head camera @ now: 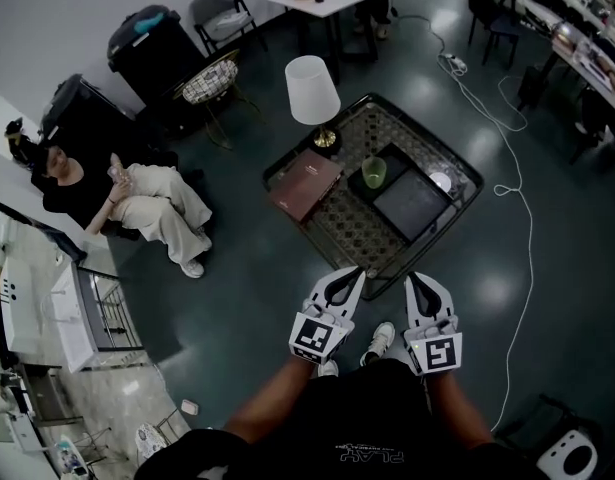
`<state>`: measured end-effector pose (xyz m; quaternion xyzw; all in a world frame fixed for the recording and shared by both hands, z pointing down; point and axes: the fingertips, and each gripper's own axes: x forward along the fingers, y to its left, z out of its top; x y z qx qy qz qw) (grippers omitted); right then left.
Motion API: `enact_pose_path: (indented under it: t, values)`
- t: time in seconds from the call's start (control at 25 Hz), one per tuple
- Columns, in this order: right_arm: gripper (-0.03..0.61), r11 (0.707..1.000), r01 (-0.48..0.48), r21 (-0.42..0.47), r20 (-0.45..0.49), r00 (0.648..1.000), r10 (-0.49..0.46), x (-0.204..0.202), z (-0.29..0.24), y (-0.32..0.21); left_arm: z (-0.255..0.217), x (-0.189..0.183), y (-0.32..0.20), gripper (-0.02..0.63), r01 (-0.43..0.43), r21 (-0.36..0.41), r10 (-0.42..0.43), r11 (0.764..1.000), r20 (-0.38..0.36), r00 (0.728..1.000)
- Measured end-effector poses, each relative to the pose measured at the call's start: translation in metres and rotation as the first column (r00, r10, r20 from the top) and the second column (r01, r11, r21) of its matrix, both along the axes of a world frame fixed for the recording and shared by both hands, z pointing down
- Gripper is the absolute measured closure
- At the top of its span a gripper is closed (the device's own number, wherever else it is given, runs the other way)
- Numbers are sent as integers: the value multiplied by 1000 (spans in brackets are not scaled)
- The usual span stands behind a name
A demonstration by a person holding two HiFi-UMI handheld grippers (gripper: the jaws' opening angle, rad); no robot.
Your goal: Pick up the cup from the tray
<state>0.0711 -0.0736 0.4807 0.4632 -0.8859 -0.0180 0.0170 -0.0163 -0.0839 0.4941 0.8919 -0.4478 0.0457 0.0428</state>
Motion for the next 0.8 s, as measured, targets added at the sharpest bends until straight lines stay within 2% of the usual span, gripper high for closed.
enact_pose_path:
  t: [0.48, 0.8]
  values:
    - [568, 999, 34, -10, 43, 999, -33, 27, 7, -38, -1, 30, -32, 603, 12, -8, -12, 1000, 32, 999]
    - [568, 999, 52, 4, 43, 998, -52, 27, 6, -58, -1, 30, -51, 603, 24, 0, -24, 1000, 35, 999]
